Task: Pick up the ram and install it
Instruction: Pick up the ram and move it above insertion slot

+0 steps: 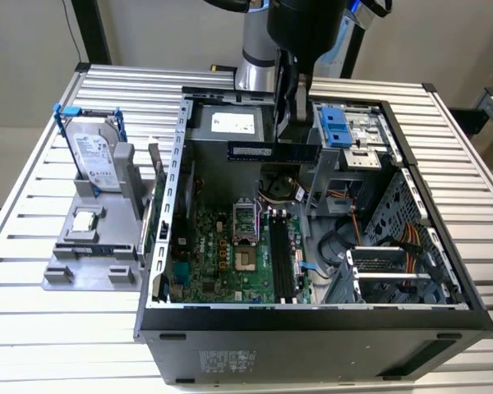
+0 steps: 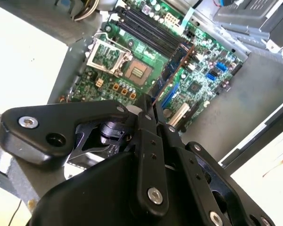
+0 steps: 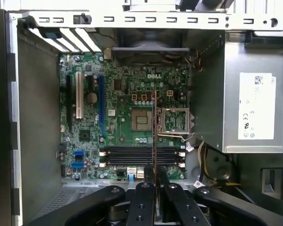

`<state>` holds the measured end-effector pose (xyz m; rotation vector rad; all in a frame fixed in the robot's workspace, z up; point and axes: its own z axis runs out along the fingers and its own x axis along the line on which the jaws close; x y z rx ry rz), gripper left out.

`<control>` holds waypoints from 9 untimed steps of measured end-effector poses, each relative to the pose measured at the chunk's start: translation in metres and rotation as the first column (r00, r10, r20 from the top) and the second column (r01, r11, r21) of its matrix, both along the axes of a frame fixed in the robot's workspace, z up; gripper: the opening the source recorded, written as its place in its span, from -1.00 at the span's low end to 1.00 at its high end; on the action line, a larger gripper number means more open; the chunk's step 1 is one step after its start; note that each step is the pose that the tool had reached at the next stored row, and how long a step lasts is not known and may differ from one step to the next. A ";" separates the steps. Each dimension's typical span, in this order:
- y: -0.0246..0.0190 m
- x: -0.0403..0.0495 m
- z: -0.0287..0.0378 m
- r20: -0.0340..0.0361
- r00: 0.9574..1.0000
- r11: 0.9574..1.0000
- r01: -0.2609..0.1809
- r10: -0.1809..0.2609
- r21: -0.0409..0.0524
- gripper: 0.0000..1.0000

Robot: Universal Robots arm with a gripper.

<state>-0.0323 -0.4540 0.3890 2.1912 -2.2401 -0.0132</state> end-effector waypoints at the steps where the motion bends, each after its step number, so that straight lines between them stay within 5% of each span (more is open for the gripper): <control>1: 0.0013 0.0011 0.0000 0.000 1.000 1.000 0.000 0.000 0.000 -1.00; 9: 0.0113 0.0092 0.0000 0.000 1.000 1.000 -0.002 0.002 0.000 -1.00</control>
